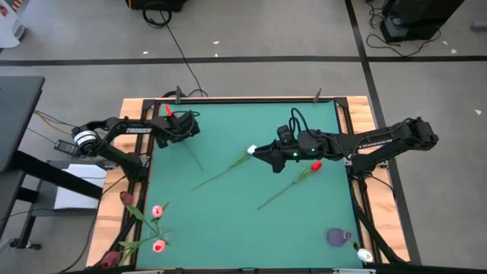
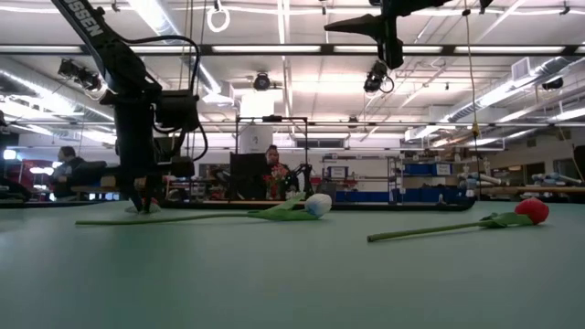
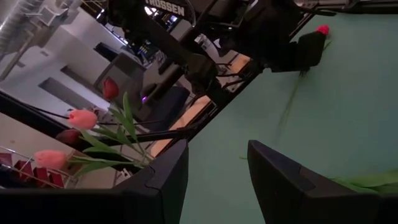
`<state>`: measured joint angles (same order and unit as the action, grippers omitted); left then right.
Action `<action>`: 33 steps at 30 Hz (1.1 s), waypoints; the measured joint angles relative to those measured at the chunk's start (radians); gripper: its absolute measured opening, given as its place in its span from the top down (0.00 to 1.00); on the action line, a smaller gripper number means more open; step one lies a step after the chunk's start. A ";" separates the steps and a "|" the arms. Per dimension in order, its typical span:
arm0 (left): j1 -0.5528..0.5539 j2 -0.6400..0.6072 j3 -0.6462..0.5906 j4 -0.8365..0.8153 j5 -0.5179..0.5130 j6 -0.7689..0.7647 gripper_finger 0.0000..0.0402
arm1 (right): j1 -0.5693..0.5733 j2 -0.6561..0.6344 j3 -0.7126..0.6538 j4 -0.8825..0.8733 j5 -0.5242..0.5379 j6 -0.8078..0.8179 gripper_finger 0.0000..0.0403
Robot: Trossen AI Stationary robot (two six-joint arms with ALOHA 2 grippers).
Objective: Sort flowers into vase by color
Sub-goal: Put the left red flower into the violet vase
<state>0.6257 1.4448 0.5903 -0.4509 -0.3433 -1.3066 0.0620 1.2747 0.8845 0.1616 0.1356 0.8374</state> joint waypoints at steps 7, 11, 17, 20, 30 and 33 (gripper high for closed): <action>0.000 -0.029 -0.002 0.019 0.033 0.000 0.97 | 0.020 0.000 0.000 0.000 0.054 0.004 0.57; -0.023 -0.103 0.026 0.052 0.107 -0.001 0.97 | 0.045 0.000 0.000 0.001 0.110 0.000 0.58; -0.073 -0.201 0.087 0.238 0.192 0.232 0.97 | 0.043 0.000 0.000 0.001 0.102 -0.002 0.59; -0.116 -0.227 0.092 0.506 0.329 0.416 0.97 | 0.039 0.000 0.000 0.001 0.098 -0.021 0.59; -0.304 -0.227 0.092 1.086 0.550 0.680 0.97 | 0.005 0.000 0.000 0.140 0.224 -0.190 0.56; -0.360 -0.227 0.092 1.100 0.550 0.722 0.97 | 0.006 -0.001 0.001 0.218 0.226 -0.293 0.51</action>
<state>0.2654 1.2179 0.6827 0.6491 0.2070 -0.5845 0.0677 1.2739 0.8852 0.3795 0.3619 0.5445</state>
